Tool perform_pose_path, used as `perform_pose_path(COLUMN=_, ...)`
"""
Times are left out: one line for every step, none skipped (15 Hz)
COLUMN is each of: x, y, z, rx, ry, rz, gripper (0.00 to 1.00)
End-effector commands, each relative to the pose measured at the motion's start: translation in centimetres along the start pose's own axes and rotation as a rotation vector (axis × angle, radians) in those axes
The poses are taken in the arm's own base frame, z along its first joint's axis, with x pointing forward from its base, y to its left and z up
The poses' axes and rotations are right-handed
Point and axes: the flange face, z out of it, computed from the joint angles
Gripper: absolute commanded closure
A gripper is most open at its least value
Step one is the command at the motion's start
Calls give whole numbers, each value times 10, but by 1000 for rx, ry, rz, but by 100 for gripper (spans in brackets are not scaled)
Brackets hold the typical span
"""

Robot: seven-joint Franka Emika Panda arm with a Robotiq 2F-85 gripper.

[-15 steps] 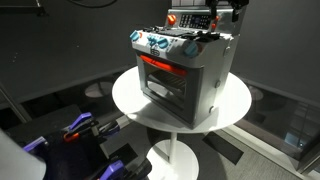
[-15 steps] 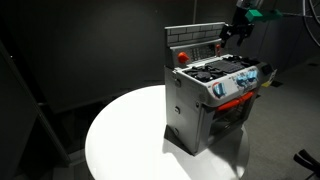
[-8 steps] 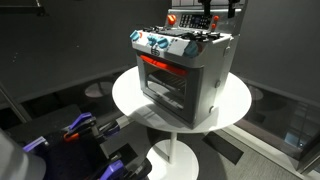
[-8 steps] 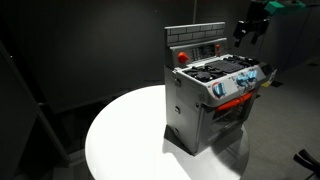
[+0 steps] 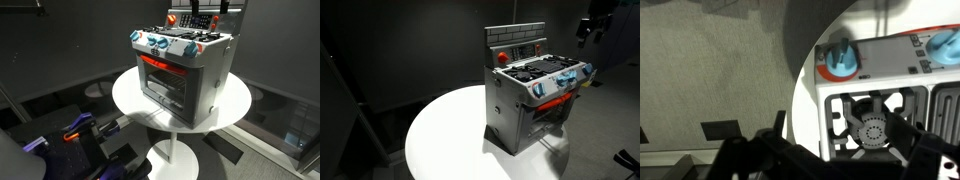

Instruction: Press the top switch on the stove

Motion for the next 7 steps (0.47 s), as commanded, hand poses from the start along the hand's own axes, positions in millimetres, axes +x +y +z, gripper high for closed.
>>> perform_pose_path(x=-18, y=8, z=-3, rx=-18, ry=-32, rz=-40, gripper=0)
perform_pose_path(x=-8, y=2, z=-1, rx=-5, ry=-17, rz=-11, gripper=0)
perform_pose_path(x=-10, y=2, z=0, rx=-5, ry=-21, rz=-12, gripper=0)
perform_pose_path(x=-9, y=2, z=0, rx=-5, ry=-22, rz=-13, gripper=0)
perform_pose_path(x=-9, y=2, z=1, rx=-5, ry=-23, rz=-14, gripper=0)
perform_pose_path(x=-9, y=1, z=2, rx=-6, ry=-24, rz=-14, gripper=0)
perform_pose_path(x=-9, y=1, z=2, rx=-6, ry=-25, rz=-14, gripper=0)
